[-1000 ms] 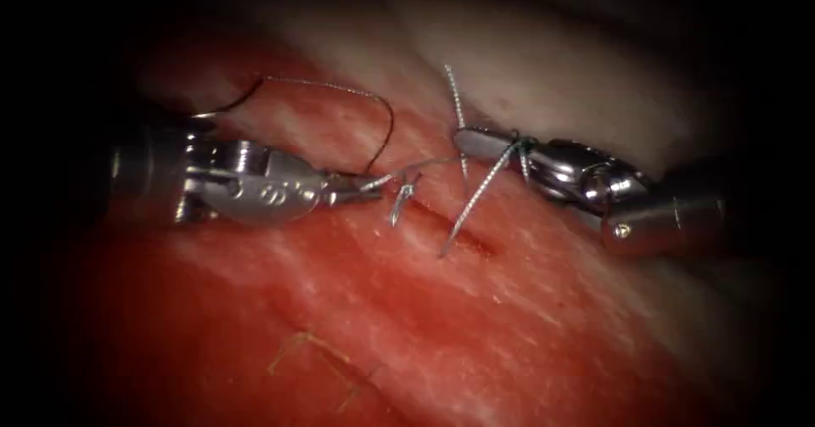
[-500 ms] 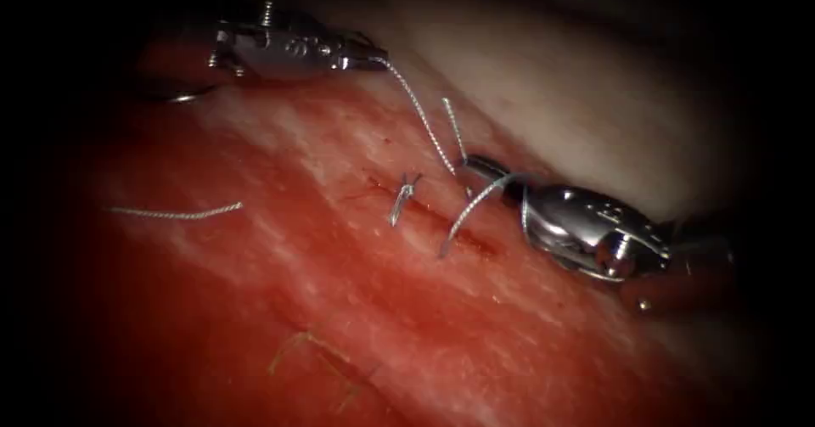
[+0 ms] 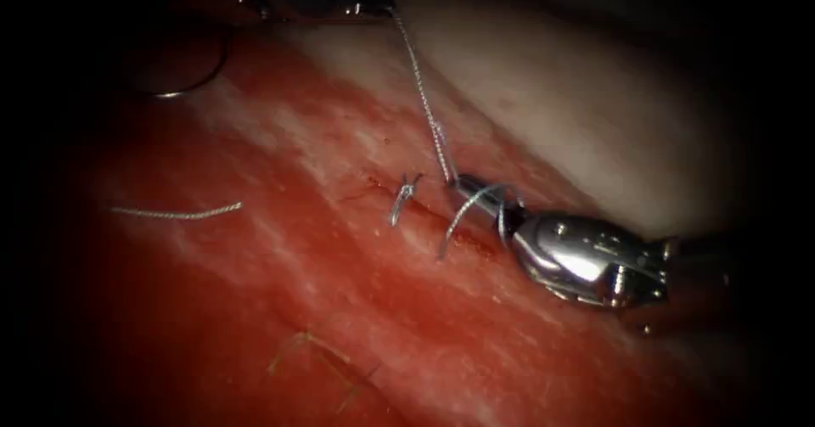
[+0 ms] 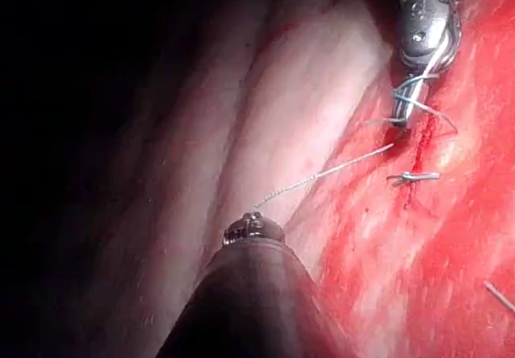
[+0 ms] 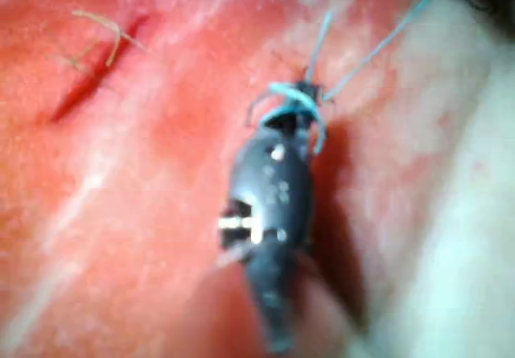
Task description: Wound Closure
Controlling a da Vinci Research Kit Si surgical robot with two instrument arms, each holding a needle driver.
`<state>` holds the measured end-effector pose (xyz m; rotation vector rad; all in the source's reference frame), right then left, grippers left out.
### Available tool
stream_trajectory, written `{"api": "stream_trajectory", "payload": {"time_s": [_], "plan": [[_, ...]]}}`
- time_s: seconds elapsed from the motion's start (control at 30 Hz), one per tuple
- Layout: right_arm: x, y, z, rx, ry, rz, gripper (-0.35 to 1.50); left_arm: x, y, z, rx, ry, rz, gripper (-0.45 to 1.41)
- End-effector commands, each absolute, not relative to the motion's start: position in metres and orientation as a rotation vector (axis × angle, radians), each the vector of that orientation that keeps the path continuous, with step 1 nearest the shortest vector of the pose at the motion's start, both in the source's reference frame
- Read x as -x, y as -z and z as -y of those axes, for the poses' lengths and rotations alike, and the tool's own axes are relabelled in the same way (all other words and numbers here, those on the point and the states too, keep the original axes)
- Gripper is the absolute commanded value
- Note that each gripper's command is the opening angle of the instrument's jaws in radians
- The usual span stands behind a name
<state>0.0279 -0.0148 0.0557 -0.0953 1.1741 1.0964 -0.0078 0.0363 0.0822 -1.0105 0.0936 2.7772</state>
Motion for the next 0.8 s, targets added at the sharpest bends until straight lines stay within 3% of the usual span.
{"api": "stream_trajectory", "payload": {"time_s": [0.03,0.47,0.8], "plan": [[-0.0283,-0.056,0.016,0.09,-1.095,-1.174,-0.35,0.0084,-0.083,-0.037,1.013,-2.774,-0.093,-0.45],[-0.0288,-0.054,0.021,0.041,-1.048,-1.143,-0.35,0.0095,-0.087,-0.043,1.009,-2.746,-0.088,-0.45],[-0.0291,-0.053,0.021,-0.128,-0.85,-1.296,-0.35,0.0092,-0.09,-0.047,1.006,-2.723,-0.113,-0.45]]}}
